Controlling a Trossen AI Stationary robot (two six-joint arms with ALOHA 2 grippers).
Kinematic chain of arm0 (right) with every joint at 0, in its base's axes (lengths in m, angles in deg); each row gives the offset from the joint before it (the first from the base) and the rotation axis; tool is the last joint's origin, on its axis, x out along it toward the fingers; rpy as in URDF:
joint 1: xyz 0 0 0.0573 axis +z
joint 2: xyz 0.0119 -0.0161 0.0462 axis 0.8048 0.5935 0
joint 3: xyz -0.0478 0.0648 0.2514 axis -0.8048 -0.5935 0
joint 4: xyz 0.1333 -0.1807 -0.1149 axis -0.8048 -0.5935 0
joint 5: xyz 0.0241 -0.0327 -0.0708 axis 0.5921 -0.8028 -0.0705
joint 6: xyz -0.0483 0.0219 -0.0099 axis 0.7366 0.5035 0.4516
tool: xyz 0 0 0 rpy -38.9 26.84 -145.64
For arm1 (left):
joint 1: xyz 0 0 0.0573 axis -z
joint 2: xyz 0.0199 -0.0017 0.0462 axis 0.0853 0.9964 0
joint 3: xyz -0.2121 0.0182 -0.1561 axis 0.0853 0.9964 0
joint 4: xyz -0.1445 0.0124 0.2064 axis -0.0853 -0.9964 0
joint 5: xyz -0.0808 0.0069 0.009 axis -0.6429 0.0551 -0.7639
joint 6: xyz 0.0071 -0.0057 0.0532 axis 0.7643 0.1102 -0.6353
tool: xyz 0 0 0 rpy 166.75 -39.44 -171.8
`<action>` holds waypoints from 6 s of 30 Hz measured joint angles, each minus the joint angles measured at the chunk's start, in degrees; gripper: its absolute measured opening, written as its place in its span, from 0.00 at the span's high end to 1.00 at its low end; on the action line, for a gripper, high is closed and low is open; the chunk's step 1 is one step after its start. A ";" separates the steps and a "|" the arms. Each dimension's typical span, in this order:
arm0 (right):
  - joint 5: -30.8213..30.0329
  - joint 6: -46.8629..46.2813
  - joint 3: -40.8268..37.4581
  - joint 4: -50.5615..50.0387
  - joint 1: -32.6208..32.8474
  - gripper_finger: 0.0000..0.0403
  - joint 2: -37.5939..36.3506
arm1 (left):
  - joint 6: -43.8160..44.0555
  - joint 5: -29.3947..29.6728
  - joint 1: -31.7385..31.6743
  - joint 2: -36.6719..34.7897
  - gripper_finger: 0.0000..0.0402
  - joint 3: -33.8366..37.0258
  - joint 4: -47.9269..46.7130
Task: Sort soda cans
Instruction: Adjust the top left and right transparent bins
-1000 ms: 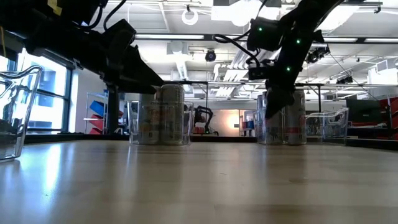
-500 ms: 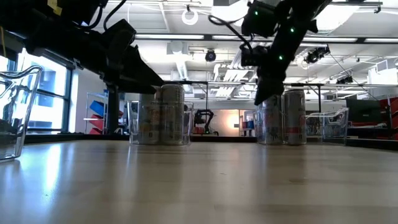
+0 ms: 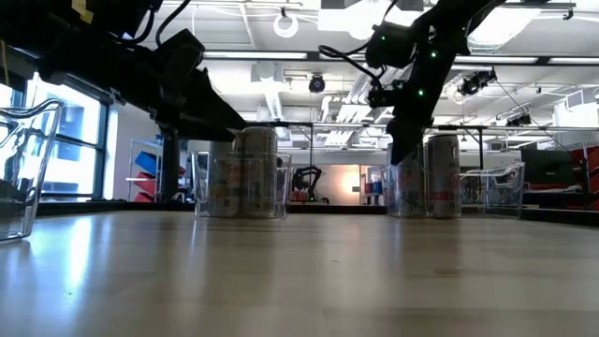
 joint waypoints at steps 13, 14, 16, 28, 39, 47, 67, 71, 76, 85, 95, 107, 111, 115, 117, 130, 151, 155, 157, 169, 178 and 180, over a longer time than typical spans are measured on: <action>9.66 4.42 0.00 -1.08 -0.78 0.58 0.00 | 0.11 -0.11 0.00 0.00 0.30 0.00 -0.02; 10.66 4.99 0.00 -1.48 -0.78 0.58 0.00 | 0.11 -0.11 0.00 0.00 0.30 0.00 -0.02; 12.36 6.29 0.00 -2.80 -0.74 0.59 0.00 | 0.15 -0.11 0.00 0.00 0.30 0.00 -0.03; -5.40 12.29 0.02 -3.46 3.36 0.61 0.02 | 0.17 -0.09 0.00 0.00 0.30 0.01 0.00; 3.32 8.92 0.02 -3.15 -2.06 0.61 0.02 | 0.15 -0.09 0.00 0.00 0.30 0.02 0.04; 8.93 8.89 0.02 -3.20 -2.72 0.67 0.02 | 0.13 -0.07 0.00 0.00 0.30 0.02 0.07; 11.72 5.86 0.11 -4.47 3.33 0.84 0.00 | 0.11 -0.07 0.00 0.02 0.30 0.02 0.38; 11.85 5.33 0.11 -4.46 6.33 0.86 -0.02 | 0.11 -0.07 0.00 0.02 0.30 0.02 0.42; 14.34 3.82 0.11 -3.81 10.19 0.88 0.00 | 0.11 -0.07 0.00 0.02 0.30 0.02 0.44; 22.28 6.06 -0.02 0.75 17.89 0.88 0.07 | 0.12 -0.05 0.00 0.02 0.30 0.02 0.44; 22.17 12.37 -0.02 0.69 24.78 0.88 0.07 | 0.13 -0.07 0.00 0.00 0.30 0.02 0.44; 17.52 10.69 4.00 -0.32 28.45 0.70 0.08 | 0.13 -0.07 0.00 0.01 0.30 0.02 0.42; 17.49 9.04 8.10 -3.80 30.88 0.64 0.07 | 0.14 -0.07 0.01 0.01 0.30 0.02 0.42; 17.49 0.98 13.30 -11.79 34.24 0.63 0.07 | 0.13 -0.07 0.21 0.01 0.30 0.02 0.42; 17.53 -6.61 16.04 -17.09 36.26 0.64 0.07 | 0.12 -0.07 0.49 0.02 0.30 0.02 0.42; 17.57 -43.15 6.54 -39.37 44.81 0.98 -3.54 | -0.38 -0.04 0.70 0.01 0.30 0.02 0.42; -1.76 -54.69 -34.12 -2.30 28.69 1.00 -20.92 | 0.61 1.09 0.68 0.02 0.30 0.02 0.90; -4.62 -51.23 -34.53 3.23 25.15 1.00 -19.57 | 0.68 1.09 0.68 0.02 0.30 0.02 0.92; -5.58 -48.91 -34.49 6.32 23.19 1.00 -18.97 | 0.70 1.09 0.68 0.02 0.30 0.02 0.90; -5.25 -30.19 -34.51 23.46 9.71 1.00 -14.72 | 0.71 1.07 0.68 0.02 0.30 0.02 0.87; -2.18 -23.57 -34.43 40.34 0.77 1.00 -7.65 | 1.13 1.05 0.68 0.02 0.30 0.02 0.87; -1.86 -23.54 -34.40 44.03 -0.52 1.00 -5.58 | 1.14 1.06 0.68 0.02 0.30 0.02 0.87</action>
